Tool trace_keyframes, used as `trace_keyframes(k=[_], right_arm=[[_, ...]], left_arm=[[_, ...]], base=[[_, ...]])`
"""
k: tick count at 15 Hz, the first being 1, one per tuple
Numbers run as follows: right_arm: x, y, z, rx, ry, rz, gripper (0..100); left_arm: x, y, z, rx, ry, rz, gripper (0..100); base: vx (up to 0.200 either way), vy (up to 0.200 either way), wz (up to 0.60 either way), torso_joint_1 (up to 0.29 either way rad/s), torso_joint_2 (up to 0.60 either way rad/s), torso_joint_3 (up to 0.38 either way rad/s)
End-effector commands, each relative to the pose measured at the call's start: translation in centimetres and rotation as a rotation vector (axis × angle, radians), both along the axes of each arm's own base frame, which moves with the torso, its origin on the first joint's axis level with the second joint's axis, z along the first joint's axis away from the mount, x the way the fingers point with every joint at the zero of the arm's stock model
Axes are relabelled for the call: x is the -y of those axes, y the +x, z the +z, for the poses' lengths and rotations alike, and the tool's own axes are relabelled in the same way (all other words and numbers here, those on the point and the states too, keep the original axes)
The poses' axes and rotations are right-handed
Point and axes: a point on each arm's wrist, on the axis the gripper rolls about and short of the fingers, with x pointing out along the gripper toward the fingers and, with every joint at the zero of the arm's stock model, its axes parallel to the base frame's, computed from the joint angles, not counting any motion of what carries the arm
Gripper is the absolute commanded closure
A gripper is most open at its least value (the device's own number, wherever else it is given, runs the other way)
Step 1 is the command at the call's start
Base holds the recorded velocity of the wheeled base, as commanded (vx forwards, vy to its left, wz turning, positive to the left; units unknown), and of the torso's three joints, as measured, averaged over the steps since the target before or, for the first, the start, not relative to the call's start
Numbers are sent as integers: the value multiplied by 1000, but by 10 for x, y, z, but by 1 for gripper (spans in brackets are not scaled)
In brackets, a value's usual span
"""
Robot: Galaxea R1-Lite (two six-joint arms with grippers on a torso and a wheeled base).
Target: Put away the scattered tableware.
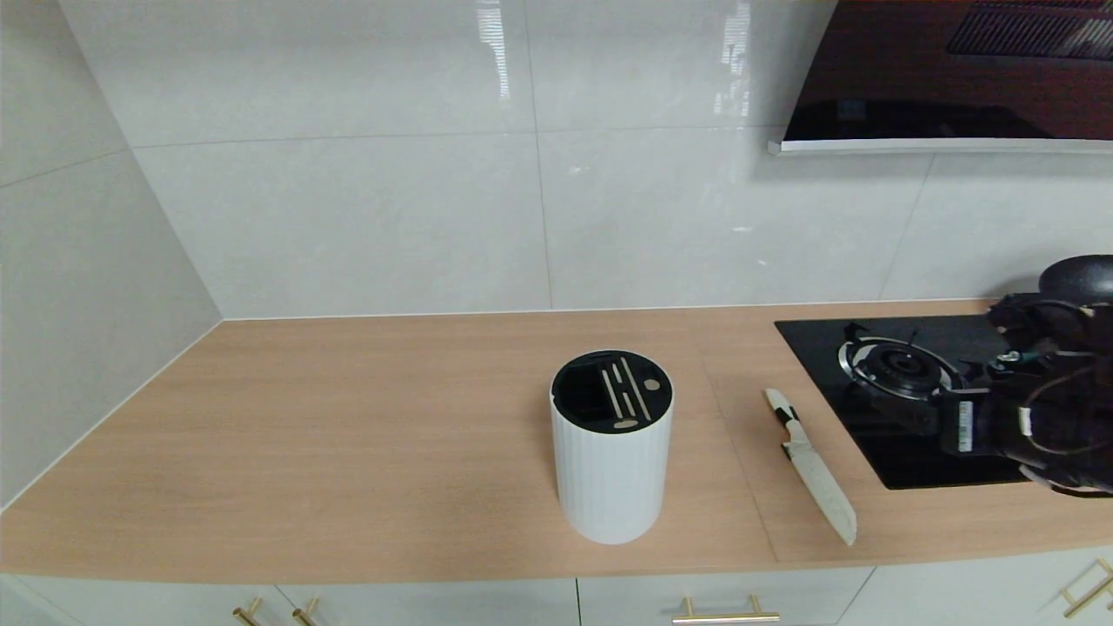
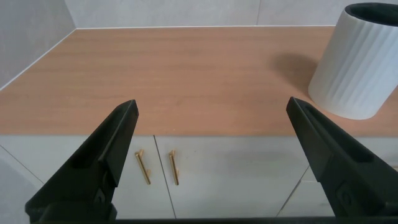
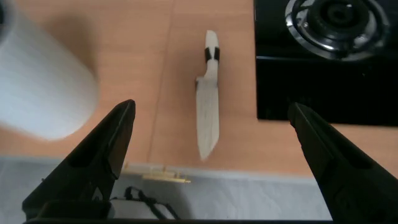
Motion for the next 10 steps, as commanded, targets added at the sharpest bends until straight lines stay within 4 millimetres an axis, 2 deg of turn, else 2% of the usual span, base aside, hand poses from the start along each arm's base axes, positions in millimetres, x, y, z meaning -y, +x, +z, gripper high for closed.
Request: trace_keyframes(k=[1,2,3,7,10], right_arm=[[-12,77,-63,-119,-49,-11,0],[-13,83,-74,-137,-58,-12,0],[-14,91,-95,-166,-69,-17,0],[-18,107,-141,-250,-104,-5,0],[-19,115,-156,-264,-104,-2,0]], left_arm=[[0,0,0,-1,0,1,0],[0,0,0,-1,0,1,0],[0,0,0,-1,0,1,0],[0,0,0,-1,0,1,0],[0,0,0,-1,0,1,0]], base=[[0,0,0,0,0,0],[0,0,0,0,0,0],[0,0,0,0,0,0],[0,0,0,0,0,0],[0,0,0,0,0,0]])
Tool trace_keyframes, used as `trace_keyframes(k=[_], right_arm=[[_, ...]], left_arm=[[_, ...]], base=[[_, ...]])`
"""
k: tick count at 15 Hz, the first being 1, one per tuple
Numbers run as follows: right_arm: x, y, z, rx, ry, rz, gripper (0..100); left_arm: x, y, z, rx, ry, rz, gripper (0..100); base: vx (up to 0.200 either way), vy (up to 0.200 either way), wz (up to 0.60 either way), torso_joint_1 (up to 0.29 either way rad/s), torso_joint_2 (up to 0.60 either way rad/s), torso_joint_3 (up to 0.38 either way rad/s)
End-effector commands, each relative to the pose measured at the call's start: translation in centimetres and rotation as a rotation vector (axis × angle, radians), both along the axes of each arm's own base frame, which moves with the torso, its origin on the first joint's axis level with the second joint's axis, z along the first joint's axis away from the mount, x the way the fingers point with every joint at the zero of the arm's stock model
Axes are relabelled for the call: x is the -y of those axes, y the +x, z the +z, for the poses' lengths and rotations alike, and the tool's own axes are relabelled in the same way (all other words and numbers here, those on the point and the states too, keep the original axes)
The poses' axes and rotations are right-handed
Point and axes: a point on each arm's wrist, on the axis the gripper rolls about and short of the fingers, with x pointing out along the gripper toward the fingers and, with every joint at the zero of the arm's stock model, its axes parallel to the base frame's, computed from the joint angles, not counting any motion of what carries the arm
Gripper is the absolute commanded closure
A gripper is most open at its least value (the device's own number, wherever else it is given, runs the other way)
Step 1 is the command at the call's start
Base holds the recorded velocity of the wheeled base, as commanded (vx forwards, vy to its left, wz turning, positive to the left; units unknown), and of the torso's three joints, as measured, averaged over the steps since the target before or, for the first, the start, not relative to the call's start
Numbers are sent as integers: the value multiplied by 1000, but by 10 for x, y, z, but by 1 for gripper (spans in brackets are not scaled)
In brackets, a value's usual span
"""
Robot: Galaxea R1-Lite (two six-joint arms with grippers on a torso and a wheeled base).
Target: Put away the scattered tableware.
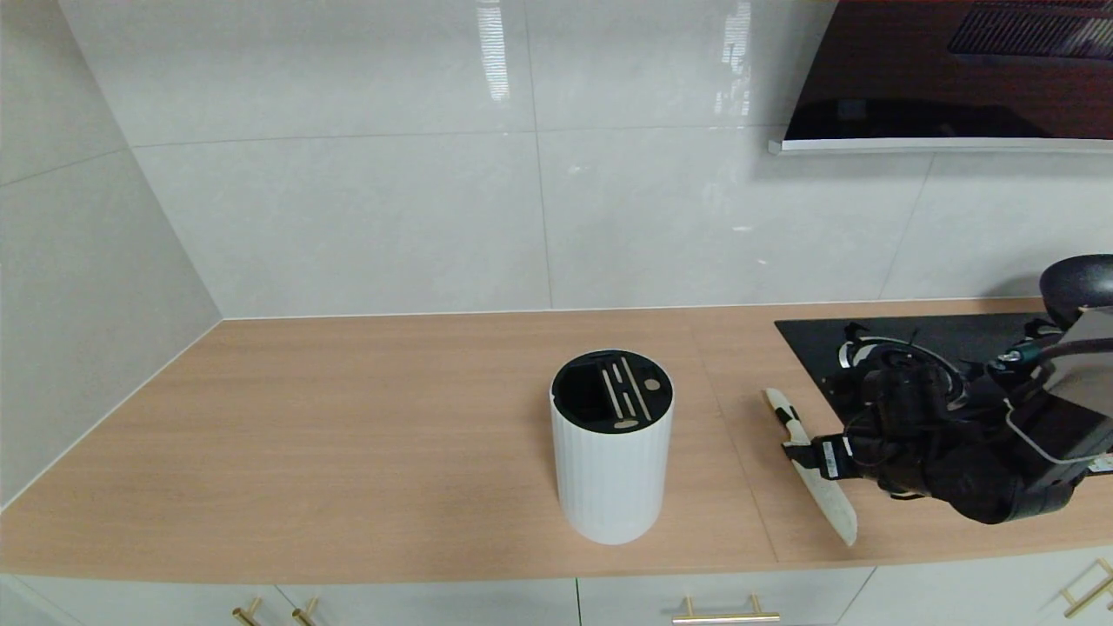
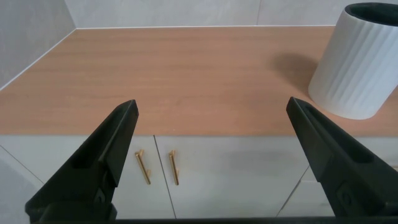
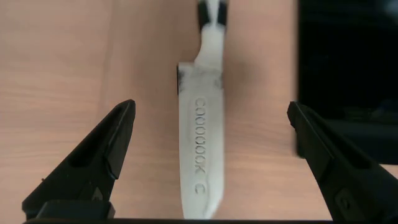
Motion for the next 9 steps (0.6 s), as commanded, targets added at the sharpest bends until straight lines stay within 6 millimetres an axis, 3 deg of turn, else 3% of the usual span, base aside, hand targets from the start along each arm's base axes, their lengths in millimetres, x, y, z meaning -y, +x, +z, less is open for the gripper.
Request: trace_keyframes(k=[1,9], right_arm=[[-2,6,-27,-45,-5,5,0],[-7,15,-34,-5,-1,17,0]], left_arm=[[0,0,0,-1,0,1,0],[0,0,0,-1,0,1,0]], base=[[0,0,0,0,0,0],[0,0,0,0,0,0]])
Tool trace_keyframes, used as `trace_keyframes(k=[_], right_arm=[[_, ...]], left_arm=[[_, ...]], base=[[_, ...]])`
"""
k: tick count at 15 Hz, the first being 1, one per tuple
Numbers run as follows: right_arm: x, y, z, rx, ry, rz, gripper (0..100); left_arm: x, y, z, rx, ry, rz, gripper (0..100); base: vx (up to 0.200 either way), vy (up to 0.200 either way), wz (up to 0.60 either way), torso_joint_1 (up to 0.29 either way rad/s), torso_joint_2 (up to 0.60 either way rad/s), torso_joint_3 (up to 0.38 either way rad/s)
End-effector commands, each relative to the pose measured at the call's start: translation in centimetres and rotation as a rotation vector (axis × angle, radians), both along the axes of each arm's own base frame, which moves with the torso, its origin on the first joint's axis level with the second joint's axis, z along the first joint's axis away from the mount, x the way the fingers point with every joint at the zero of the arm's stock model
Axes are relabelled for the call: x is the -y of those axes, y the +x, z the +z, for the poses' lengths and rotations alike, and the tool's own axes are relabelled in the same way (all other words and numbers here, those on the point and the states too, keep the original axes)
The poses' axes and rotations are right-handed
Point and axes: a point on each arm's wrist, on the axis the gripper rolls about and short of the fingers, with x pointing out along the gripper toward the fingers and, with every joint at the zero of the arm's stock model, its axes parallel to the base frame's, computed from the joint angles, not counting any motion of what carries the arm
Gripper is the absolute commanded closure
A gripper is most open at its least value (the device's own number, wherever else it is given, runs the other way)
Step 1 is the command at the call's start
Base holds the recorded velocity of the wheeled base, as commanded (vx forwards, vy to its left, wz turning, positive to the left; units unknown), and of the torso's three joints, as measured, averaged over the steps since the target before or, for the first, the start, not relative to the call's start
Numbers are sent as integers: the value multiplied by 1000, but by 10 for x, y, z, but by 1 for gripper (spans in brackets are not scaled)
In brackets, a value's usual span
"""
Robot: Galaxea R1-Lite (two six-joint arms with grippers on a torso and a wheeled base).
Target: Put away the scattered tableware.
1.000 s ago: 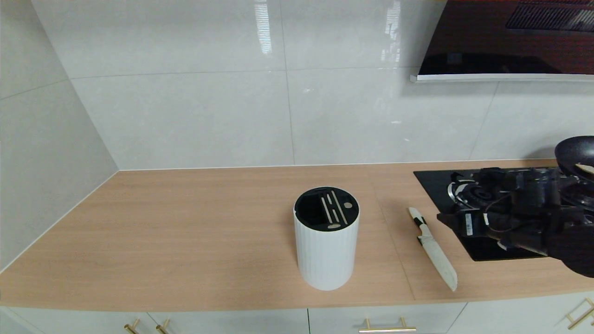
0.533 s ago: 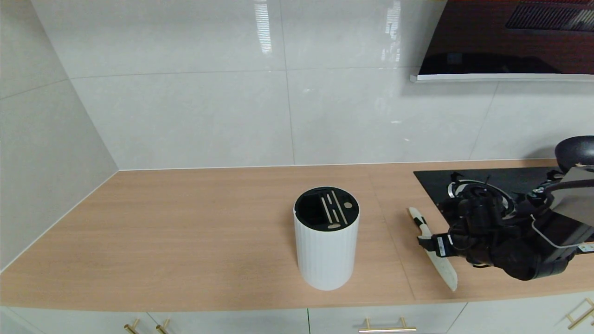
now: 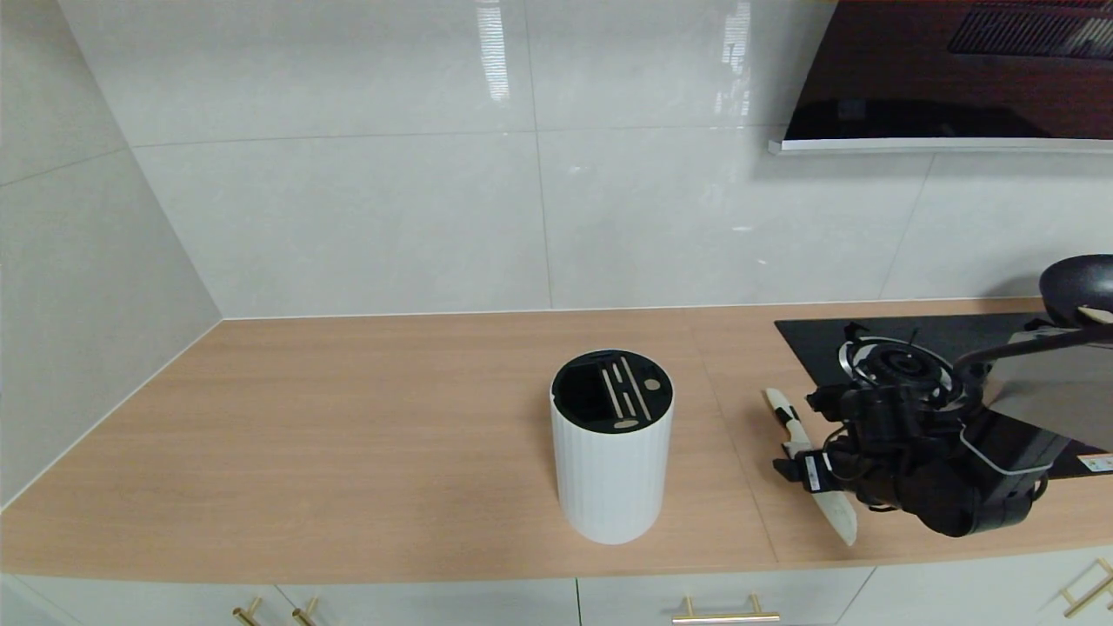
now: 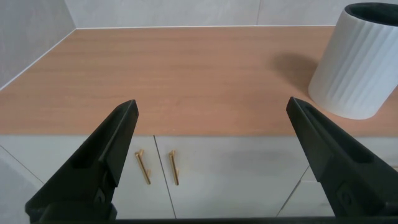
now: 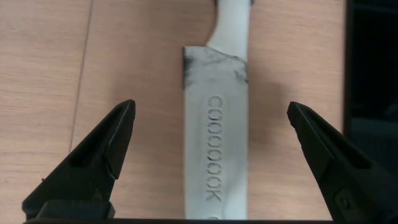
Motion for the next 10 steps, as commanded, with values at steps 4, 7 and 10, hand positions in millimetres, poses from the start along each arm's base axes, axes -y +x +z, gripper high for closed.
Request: trace_keyframes(k=[4,7,10], right_arm=[[-2,4,-3,5,0,0,0],[-6,7,-10,37,9,14,0],[-7,8,-14,35,13,20,0]], left_arm=[[0,0,0,-1,0,1,0],[0,0,0,-1,0,1,0],[0,0,0,-1,0,1,0]], base=[[0,0,0,0,0,0],[0,0,0,0,0,0],[0,0,0,0,0,0]])
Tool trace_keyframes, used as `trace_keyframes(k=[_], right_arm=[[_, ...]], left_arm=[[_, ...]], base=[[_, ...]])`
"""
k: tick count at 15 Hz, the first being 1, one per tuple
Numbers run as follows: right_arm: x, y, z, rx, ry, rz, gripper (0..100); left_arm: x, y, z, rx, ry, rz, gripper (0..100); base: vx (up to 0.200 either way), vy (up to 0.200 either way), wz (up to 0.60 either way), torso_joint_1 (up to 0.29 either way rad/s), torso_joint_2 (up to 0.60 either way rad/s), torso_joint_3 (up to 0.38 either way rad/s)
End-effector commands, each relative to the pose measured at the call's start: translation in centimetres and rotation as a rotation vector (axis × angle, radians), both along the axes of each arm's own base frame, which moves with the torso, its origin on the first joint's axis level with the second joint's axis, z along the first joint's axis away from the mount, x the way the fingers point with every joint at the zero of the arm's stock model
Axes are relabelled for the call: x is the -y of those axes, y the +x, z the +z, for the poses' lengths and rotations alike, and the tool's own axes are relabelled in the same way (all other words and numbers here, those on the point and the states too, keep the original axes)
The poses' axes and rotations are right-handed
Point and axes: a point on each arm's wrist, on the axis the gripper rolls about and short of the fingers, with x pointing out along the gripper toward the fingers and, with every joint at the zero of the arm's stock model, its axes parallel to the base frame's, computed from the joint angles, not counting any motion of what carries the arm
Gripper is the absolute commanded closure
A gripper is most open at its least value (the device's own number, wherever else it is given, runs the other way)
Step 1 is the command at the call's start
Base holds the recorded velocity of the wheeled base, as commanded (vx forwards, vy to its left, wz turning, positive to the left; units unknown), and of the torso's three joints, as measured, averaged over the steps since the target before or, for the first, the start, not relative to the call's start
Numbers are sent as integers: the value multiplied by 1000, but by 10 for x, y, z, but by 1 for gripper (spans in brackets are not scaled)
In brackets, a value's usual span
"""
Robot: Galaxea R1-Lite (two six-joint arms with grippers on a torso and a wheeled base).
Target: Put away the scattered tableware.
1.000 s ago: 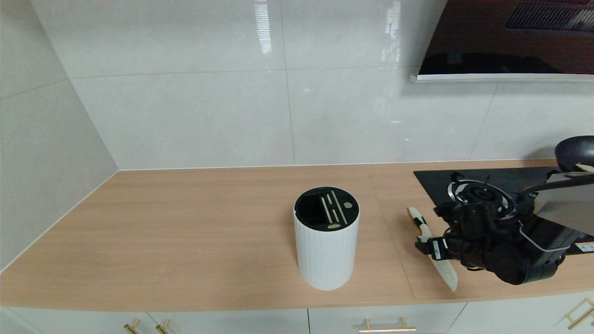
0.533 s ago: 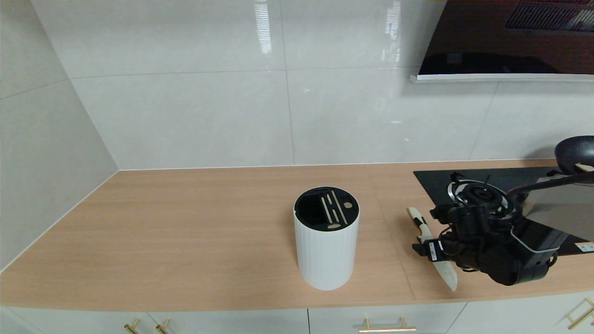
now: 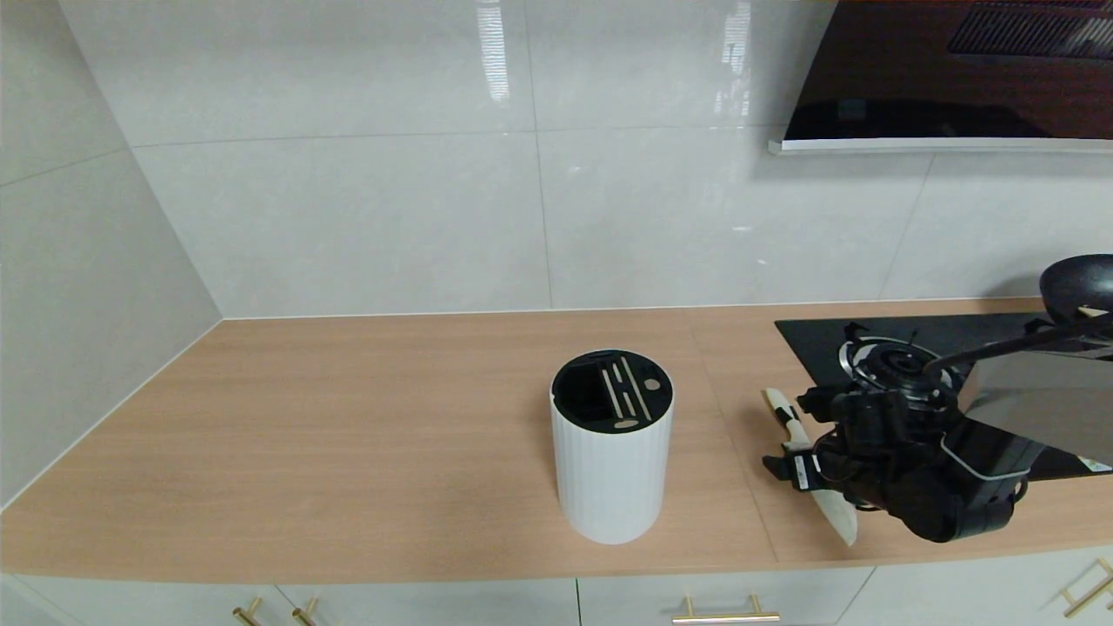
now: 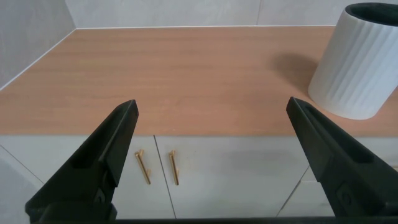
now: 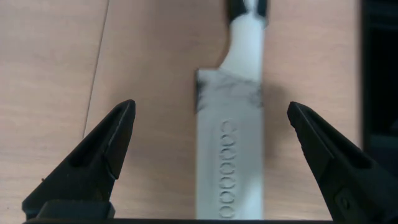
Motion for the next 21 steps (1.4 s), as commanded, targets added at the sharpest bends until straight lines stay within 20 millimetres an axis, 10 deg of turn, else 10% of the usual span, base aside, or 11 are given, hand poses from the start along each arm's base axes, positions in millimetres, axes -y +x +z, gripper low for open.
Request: trace_keyframes(k=[1,10,11,21], right_arm=[[-1,0,-3,-4,0,2,0],[1,3,-10,-14,-3,-4,0],[1,3,-10,-16,-3,-4,100],[1,3,-14,-24,-11,-10,100]], left_arm=[[0,0,0,-2,0,1,0],[0,0,0,-2,0,1,0],[0,0,0,-2,0,1,0],[0,0,0,-2,0,1,0]], base=[[0,0,0,0,0,0],[0,0,0,0,0,0],[0,0,0,0,0,0],[0,0,0,0,0,0]])
